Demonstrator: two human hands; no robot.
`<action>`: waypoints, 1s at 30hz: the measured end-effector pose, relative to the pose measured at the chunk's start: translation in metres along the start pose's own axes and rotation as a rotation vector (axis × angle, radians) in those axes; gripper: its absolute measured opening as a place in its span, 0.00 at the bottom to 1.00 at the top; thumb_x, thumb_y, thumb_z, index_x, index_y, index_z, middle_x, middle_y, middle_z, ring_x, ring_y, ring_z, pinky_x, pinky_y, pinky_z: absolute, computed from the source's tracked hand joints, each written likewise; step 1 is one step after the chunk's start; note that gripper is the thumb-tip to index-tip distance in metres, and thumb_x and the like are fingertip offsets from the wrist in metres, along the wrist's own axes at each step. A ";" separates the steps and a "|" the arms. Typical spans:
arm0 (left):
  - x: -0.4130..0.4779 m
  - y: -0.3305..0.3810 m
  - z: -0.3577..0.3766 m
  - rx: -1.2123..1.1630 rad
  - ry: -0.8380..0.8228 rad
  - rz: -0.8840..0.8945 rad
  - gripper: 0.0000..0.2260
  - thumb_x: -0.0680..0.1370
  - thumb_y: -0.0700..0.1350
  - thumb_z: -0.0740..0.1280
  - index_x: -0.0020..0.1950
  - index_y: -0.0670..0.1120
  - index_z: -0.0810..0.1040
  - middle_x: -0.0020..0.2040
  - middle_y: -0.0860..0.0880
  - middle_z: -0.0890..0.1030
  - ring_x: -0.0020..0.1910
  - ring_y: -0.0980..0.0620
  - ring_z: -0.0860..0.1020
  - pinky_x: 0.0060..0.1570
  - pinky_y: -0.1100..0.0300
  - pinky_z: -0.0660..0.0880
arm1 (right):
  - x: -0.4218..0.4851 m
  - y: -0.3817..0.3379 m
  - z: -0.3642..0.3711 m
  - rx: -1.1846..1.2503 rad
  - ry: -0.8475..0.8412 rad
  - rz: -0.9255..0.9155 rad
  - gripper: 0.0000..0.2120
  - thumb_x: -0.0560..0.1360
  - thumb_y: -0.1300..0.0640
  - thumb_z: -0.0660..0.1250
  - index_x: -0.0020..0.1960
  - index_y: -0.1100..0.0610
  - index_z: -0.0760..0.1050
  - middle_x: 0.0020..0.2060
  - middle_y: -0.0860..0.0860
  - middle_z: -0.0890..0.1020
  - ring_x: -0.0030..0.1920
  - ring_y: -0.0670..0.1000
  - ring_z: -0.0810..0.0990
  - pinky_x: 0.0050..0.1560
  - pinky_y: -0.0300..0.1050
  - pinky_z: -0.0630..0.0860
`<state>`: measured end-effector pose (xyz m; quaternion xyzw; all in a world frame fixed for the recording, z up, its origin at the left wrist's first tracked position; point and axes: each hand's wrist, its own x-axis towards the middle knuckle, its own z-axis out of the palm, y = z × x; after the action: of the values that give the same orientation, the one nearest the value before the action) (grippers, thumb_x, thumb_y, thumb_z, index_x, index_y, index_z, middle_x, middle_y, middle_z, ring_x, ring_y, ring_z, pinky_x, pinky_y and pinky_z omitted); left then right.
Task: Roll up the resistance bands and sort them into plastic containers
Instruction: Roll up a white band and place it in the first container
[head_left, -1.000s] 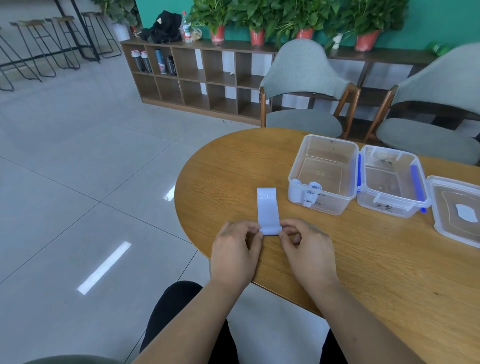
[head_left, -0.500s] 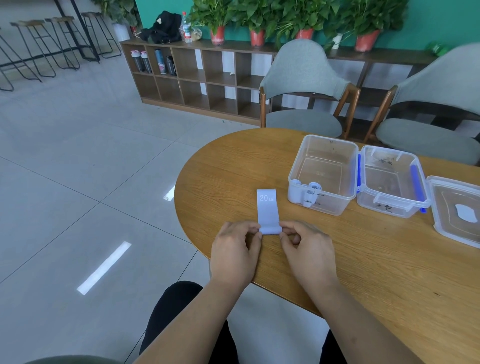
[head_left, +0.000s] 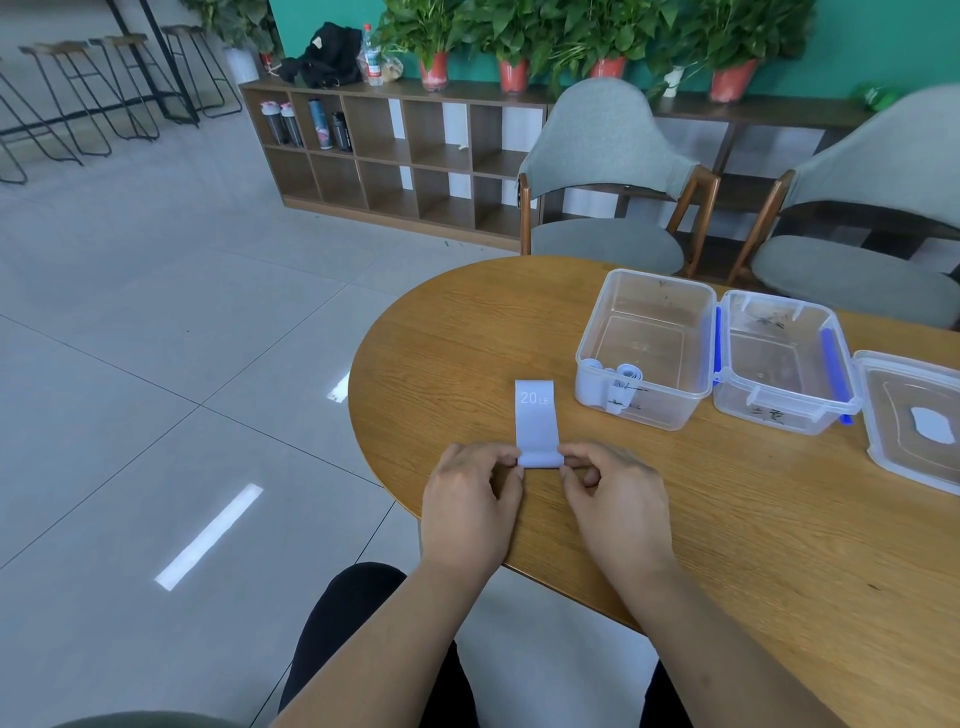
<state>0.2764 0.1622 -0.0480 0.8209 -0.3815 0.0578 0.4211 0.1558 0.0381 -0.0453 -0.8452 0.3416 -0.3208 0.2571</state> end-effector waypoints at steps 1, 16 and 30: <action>0.000 0.001 -0.001 -0.005 -0.002 -0.012 0.08 0.78 0.46 0.76 0.55 0.56 0.85 0.45 0.71 0.76 0.47 0.61 0.77 0.47 0.69 0.72 | 0.000 0.000 -0.001 0.014 -0.001 0.009 0.12 0.76 0.58 0.75 0.58 0.46 0.85 0.44 0.38 0.84 0.42 0.41 0.80 0.47 0.45 0.81; 0.000 -0.001 0.003 -0.011 0.010 -0.012 0.09 0.77 0.47 0.77 0.56 0.56 0.85 0.48 0.64 0.82 0.48 0.61 0.76 0.47 0.65 0.76 | 0.000 0.000 0.001 -0.020 0.002 -0.010 0.12 0.76 0.55 0.75 0.59 0.46 0.85 0.45 0.39 0.84 0.43 0.42 0.79 0.47 0.47 0.81; -0.001 0.001 0.000 0.009 0.009 0.006 0.06 0.78 0.47 0.76 0.53 0.56 0.85 0.44 0.70 0.76 0.46 0.61 0.75 0.44 0.69 0.72 | 0.000 0.002 0.002 -0.014 0.005 -0.007 0.10 0.76 0.55 0.76 0.56 0.46 0.85 0.45 0.38 0.83 0.43 0.42 0.79 0.46 0.47 0.81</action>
<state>0.2751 0.1621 -0.0473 0.8213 -0.3819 0.0646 0.4189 0.1562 0.0372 -0.0482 -0.8473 0.3415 -0.3215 0.2493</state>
